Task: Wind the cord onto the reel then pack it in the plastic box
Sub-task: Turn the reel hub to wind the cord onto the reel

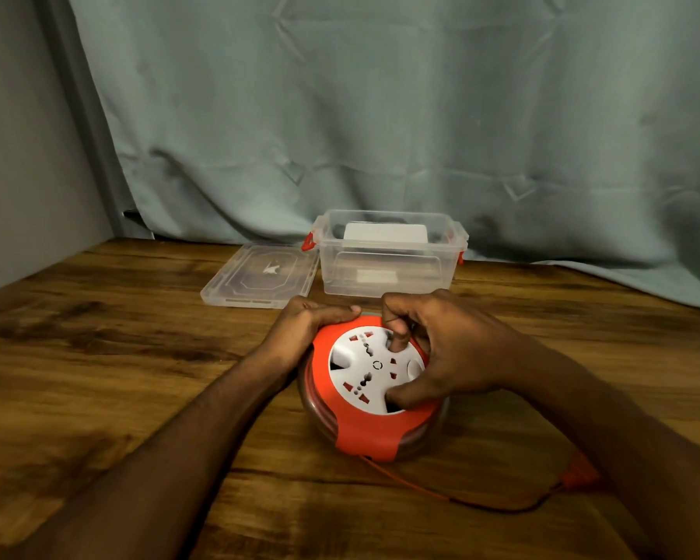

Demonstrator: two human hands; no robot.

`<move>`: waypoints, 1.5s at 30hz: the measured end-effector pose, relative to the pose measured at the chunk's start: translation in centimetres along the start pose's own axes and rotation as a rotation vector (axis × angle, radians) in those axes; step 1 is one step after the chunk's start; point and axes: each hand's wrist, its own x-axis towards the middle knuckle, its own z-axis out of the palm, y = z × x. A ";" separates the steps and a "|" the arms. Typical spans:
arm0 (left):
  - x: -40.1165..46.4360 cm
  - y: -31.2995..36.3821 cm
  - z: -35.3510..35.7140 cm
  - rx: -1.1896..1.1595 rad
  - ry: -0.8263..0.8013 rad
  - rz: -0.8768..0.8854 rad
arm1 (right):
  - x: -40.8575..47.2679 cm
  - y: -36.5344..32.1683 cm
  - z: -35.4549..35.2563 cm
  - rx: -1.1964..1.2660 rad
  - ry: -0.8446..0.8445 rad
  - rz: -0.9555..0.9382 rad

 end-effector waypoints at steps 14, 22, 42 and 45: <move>0.2 -0.1 0.3 -0.044 0.138 0.024 | 0.4 -1.4 1.4 -0.217 0.175 0.152; 0.1 0.0 0.2 -0.055 0.134 0.032 | 0.3 -1.0 1.5 -0.207 0.149 0.018; -0.5 0.7 0.2 0.139 -0.149 0.061 | -0.5 0.4 -1.3 0.204 -0.229 -0.133; -0.4 0.8 0.0 0.171 -0.192 0.050 | -0.6 0.4 -1.0 0.240 -0.240 -0.121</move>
